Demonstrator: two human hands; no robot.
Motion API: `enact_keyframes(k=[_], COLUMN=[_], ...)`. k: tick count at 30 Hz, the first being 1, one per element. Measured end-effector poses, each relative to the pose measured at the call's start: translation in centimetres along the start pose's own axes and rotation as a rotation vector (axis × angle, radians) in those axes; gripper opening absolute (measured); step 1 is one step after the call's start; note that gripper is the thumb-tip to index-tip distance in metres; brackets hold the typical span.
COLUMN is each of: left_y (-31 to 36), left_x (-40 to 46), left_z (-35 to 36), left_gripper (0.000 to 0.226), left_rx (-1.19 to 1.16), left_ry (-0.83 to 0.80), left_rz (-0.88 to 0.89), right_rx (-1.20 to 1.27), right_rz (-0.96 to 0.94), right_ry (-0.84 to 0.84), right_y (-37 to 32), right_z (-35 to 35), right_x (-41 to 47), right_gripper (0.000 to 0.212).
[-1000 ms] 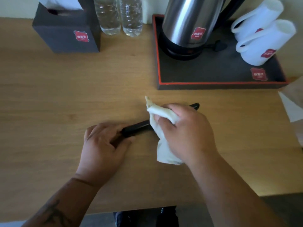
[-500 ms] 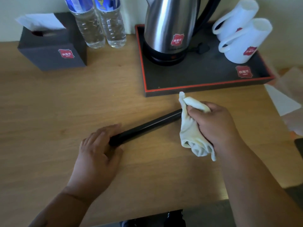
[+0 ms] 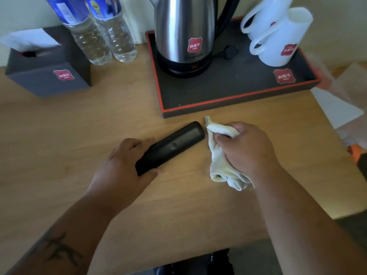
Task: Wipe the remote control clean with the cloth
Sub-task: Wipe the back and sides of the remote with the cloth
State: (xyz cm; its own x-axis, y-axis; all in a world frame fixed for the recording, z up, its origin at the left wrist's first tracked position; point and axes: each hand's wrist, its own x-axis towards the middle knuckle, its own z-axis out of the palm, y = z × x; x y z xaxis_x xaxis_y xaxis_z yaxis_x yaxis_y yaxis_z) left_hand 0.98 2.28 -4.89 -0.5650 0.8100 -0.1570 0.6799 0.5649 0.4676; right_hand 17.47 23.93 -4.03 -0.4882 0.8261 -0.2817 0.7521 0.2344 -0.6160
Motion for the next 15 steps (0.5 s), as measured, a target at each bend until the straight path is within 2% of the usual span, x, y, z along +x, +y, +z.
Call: enact_keyframes(k=[3,6,9,12,15], left_y=[0.0,-0.3,-0.4,-1.4,-3.1], left_x=[-0.2,-0.8,-1.4,-3.1,-5.1], left_z=[0.2,0.5,0.6,0.4,0.1], left_gripper=[0.070,0.067,0.071,0.081,0.082], left_rx=[-0.024,-0.002,-0.012,-0.048,-0.129], left_ry=[0.001,0.069,0.094,0.078,0.136], left_rz=[0.000,-0.001,-0.007,-0.022,-0.054], right_rx=[0.071,0.003,-0.188,-0.307,-0.313], right_rz=[0.014,-0.091,-0.237,-0.239,-0.178], right_ry=[0.059,0.155,0.186,0.155,0.127], right_y=[-0.1,-1.2,-2.9,-3.5,-3.3], right_z=[-0.2,0.3,1.9,3.3,3.8], right_x=[-0.6,-1.7,-3.3,-4.8,-5.2], right_gripper=[0.010,0.015,0.036,0.069,0.065])
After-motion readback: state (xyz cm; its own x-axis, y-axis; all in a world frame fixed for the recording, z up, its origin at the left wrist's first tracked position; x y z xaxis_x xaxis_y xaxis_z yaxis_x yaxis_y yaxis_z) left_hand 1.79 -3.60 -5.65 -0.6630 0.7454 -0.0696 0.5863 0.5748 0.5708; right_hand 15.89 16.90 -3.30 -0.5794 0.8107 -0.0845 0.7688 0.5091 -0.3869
